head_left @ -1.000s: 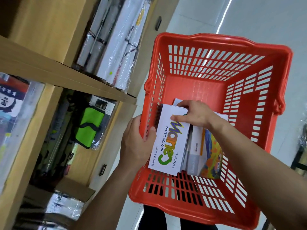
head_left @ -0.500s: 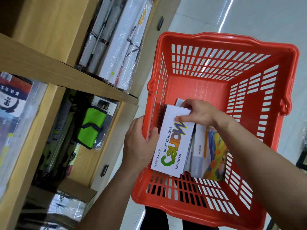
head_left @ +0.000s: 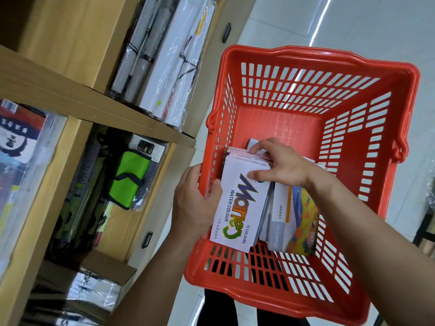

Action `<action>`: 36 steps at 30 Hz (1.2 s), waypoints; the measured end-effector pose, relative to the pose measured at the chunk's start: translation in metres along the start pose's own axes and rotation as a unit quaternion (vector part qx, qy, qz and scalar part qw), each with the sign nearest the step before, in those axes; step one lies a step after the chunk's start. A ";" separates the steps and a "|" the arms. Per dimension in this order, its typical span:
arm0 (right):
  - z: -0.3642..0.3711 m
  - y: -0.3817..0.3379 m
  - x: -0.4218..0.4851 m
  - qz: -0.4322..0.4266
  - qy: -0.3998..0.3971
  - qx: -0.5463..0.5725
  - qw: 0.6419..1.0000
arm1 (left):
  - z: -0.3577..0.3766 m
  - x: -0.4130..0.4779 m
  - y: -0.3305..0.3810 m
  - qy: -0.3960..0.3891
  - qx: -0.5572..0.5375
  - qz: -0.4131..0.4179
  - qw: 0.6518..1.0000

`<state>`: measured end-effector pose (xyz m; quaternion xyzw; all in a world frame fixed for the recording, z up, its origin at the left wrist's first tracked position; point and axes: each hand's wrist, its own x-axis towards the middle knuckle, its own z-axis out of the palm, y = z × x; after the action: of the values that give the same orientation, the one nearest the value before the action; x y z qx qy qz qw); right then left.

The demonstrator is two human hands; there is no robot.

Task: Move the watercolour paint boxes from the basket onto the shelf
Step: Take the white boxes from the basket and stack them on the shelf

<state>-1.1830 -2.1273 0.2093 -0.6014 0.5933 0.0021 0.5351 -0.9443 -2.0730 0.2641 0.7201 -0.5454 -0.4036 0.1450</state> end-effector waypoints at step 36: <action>0.103 -0.021 -0.058 0.075 0.160 0.301 0.937 | -0.001 -0.001 0.004 -0.013 0.004 -0.006 1.000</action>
<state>-1.1202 -2.0254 0.2156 -0.3586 0.6874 -0.2327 0.5872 -0.9457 -2.0737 0.2678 0.7183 -0.5450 -0.4116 0.1326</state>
